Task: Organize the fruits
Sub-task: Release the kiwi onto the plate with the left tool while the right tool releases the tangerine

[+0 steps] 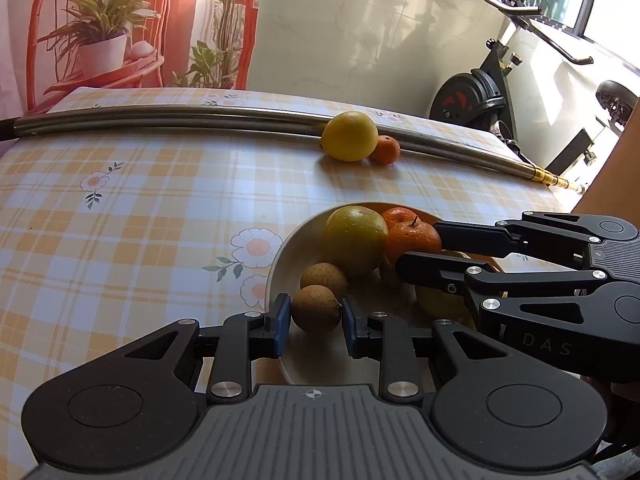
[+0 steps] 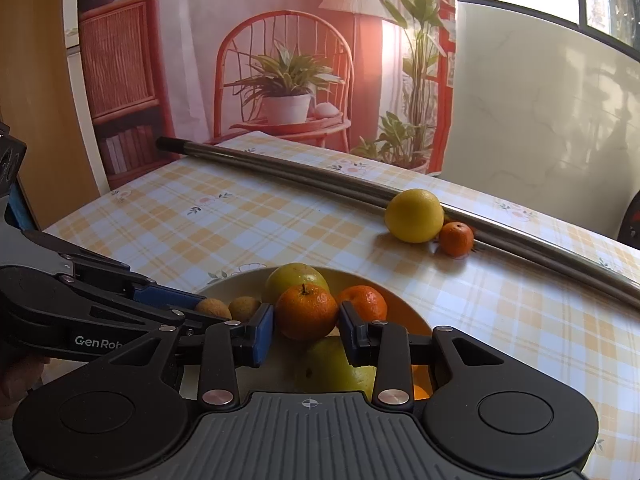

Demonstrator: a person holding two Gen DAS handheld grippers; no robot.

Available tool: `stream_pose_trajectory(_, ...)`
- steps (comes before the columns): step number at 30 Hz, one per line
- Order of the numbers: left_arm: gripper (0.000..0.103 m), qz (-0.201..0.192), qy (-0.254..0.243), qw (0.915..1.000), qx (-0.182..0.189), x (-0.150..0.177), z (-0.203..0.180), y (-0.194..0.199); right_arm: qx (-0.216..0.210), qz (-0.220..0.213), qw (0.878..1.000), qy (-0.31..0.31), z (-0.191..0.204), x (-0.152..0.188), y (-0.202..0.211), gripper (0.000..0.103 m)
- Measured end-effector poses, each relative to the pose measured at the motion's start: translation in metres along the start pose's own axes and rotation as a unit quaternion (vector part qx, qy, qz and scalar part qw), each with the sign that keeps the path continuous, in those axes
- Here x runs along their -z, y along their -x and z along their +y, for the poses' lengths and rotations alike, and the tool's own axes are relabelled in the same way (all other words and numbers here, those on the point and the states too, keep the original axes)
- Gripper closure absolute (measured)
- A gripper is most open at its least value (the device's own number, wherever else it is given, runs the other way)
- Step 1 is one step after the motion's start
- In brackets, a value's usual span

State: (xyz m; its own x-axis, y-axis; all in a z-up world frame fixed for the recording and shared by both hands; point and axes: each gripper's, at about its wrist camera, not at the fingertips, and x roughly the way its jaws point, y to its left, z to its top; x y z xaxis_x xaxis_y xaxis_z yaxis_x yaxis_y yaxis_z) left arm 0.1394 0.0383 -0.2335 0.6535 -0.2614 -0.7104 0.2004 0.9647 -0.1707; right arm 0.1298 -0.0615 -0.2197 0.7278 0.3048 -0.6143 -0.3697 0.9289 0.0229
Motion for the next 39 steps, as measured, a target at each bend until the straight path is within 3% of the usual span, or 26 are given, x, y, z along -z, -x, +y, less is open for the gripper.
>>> stream_pose_trajectory(39,0.074,-0.012,0.016,0.9998,-0.001,-0.0005,0.0025,0.0065,-0.001,-0.005,1.000,-0.016,-0.0030,0.0025,0.0091,0.070)
